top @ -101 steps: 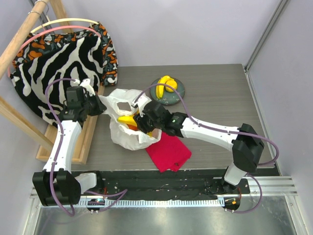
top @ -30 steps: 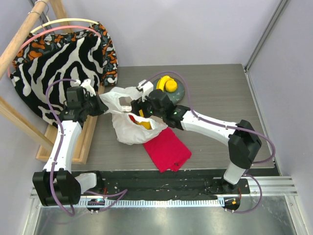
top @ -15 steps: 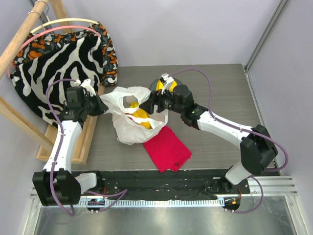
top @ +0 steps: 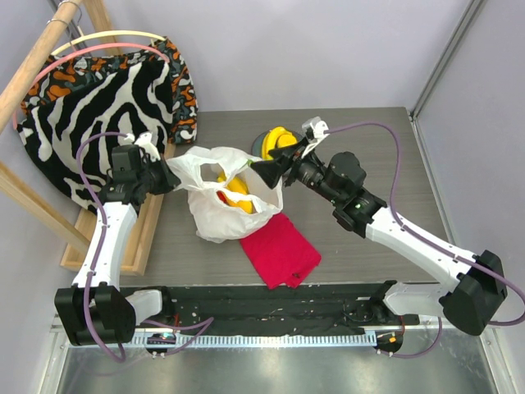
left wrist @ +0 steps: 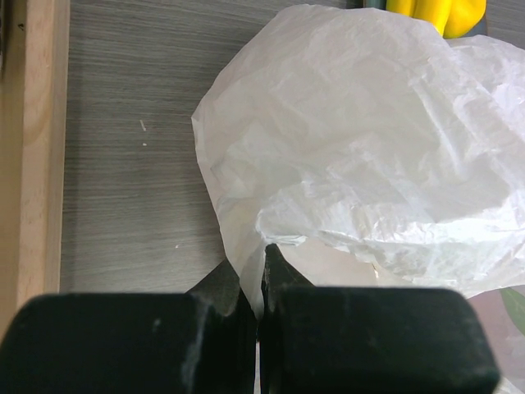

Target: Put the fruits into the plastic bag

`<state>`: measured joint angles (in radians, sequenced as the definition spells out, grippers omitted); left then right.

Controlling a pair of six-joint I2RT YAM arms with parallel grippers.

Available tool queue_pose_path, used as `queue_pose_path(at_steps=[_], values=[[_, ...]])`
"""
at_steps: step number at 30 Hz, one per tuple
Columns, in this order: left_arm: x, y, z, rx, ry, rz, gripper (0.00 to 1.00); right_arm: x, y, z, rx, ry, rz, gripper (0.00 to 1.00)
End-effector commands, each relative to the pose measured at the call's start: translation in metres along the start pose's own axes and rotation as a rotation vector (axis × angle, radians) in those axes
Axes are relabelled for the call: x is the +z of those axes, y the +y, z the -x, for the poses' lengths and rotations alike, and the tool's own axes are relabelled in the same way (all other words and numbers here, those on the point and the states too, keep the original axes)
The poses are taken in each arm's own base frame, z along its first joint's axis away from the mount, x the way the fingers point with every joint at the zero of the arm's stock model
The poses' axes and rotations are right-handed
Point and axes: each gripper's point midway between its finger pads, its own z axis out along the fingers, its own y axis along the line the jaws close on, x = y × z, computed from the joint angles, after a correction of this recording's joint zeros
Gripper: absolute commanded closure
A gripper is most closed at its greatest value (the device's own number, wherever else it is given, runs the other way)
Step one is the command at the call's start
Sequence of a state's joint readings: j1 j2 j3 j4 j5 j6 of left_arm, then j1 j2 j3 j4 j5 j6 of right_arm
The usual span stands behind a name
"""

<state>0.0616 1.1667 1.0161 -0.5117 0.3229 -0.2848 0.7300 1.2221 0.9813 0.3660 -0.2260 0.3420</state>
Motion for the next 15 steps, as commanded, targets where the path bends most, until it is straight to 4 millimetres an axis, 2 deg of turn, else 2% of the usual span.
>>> queue_pose_path(at_steps=[1,2,4,5,8,10,11,12,13,15], values=[[-0.007,0.001,0.016,0.016,-0.078,0.02,1.0,-0.019,-0.076,0.025,-0.044,-0.093,-0.441,0.21],[-0.008,0.002,0.017,0.02,-0.083,0.024,1.0,-0.024,-0.089,0.034,-0.047,-0.105,-0.508,0.21],[-0.009,0.005,0.018,0.023,-0.089,0.043,1.0,-0.036,-0.115,0.032,-0.066,-0.075,-0.629,0.22],[-0.009,0.007,0.018,0.027,-0.09,0.051,1.0,-0.042,-0.127,0.037,-0.07,-0.081,-0.673,0.21],[-0.01,0.013,0.019,0.034,-0.099,0.083,1.0,-0.054,-0.152,0.04,-0.076,-0.073,-0.743,0.21],[-0.011,0.017,0.021,0.038,-0.11,0.109,1.0,-0.056,-0.171,0.029,-0.063,-0.026,-0.781,0.21],[-0.012,0.019,0.022,0.041,-0.117,0.12,1.0,-0.053,-0.173,0.029,-0.059,-0.012,-0.77,0.21],[-0.014,0.021,0.022,0.049,-0.121,0.134,1.0,-0.056,-0.188,0.023,-0.053,0.019,-0.797,0.21],[-0.015,0.026,0.023,0.055,-0.131,0.165,1.0,-0.052,-0.201,0.009,-0.046,0.064,-0.812,0.21],[-0.019,0.033,0.024,0.067,-0.141,0.202,1.0,-0.045,-0.218,0.006,-0.045,0.094,-0.815,0.21]])
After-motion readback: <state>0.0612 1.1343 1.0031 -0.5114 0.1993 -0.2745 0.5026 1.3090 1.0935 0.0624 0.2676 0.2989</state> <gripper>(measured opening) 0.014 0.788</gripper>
